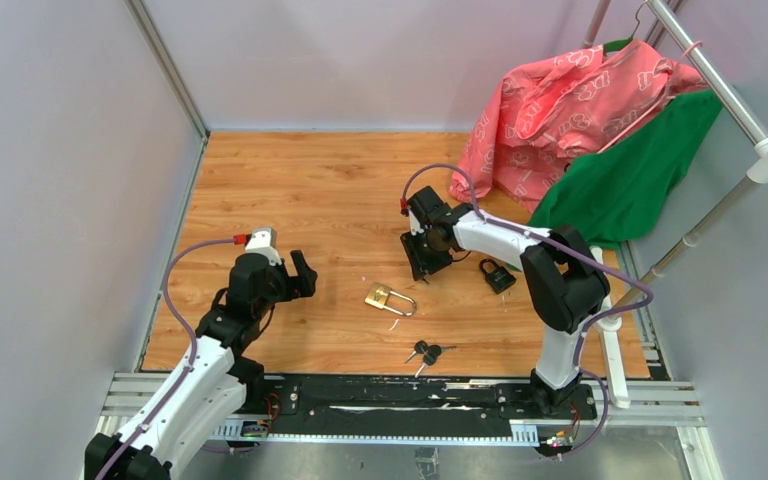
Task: Unlock with the key
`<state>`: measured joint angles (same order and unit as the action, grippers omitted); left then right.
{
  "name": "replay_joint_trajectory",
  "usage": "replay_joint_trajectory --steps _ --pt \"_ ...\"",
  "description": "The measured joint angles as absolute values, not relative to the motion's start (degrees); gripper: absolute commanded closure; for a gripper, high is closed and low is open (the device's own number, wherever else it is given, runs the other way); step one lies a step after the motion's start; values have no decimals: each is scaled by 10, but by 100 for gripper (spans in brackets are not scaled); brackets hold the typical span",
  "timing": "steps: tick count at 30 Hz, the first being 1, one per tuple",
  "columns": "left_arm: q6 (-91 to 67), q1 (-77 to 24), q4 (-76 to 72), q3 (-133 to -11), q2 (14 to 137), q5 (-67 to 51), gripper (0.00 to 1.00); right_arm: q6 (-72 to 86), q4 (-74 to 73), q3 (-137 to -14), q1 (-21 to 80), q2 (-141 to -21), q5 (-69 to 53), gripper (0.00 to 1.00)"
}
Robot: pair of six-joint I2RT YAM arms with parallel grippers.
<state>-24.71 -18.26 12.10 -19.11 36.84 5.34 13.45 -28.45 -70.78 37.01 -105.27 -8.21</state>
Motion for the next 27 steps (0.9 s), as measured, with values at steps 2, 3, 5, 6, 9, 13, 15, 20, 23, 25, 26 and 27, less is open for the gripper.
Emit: replay_joint_trajectory --steps 2,3,5,6,9,13,15,20,23,25,26,27 --pt "-247 -183 121 -191 368 53 5 124 -287 -708 370 -1051 -86 40" --pt "-247 -183 121 -191 368 53 5 119 -287 -708 370 -1049 -89 39" --pt "-247 -183 121 -191 369 53 5 110 -288 -708 370 -1040 -90 38" --pt "-247 -183 120 -191 370 53 5 107 -288 -708 371 -1035 -90 38" --pt "-247 -183 120 -191 375 53 5 103 -290 -717 371 -1028 -89 40" --pt "-247 -183 119 -191 378 53 5 107 -295 -752 371 -1042 -85 45" --pt "-247 -183 118 -191 378 53 5 112 -296 -769 372 -1057 -82 50" --pt "-247 -183 117 -191 378 53 5 125 -302 -781 372 -1086 -65 59" --pt "-247 -183 117 -191 378 53 5 128 -307 -783 374 -1097 -59 64" --pt "-247 -183 117 -191 378 53 5 131 -311 -783 376 -1106 -57 66" --pt "-247 -183 117 -191 378 53 5 132 -312 -783 380 -1110 -53 66" --pt "-247 -183 117 -191 378 53 5 134 -314 -783 384 -1114 -47 68"
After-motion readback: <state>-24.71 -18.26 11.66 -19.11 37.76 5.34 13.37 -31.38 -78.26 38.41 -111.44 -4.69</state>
